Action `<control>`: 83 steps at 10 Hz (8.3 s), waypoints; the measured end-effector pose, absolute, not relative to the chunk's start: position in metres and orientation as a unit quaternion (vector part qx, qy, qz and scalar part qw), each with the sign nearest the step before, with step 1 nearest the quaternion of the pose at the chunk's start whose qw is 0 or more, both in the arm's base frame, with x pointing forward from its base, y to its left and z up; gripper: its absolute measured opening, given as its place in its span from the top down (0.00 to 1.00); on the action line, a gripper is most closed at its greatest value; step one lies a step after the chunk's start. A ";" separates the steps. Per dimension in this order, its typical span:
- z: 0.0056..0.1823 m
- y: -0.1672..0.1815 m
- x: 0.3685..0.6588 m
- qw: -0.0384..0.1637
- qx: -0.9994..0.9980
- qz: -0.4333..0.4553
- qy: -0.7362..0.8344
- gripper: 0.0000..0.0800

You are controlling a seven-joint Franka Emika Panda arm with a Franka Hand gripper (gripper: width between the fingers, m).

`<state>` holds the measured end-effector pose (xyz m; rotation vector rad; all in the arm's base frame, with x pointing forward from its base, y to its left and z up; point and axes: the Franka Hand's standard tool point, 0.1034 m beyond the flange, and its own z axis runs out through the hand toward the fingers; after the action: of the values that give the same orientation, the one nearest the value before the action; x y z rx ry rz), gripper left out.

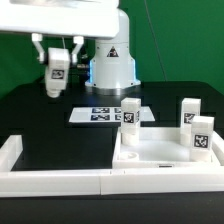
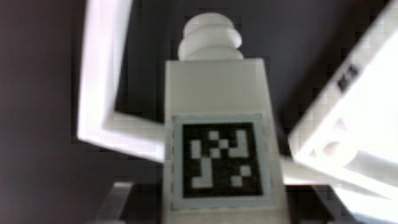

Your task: Assemble square table

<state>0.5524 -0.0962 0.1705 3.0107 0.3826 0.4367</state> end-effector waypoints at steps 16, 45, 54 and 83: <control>0.167 -0.054 0.605 -0.003 0.962 0.247 0.118 0.64; 0.122 -0.030 0.606 -0.002 0.951 0.309 0.021 0.64; 0.093 -0.010 0.598 -0.034 0.957 0.288 -0.022 0.64; 0.081 0.009 0.616 -0.049 0.955 0.288 -0.046 0.24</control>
Offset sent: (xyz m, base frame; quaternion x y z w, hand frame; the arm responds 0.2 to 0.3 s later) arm 0.0410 0.0647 -0.0035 0.0424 0.1460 0.0801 0.9851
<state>0.6158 0.0094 0.0813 3.0986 -0.1500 0.9336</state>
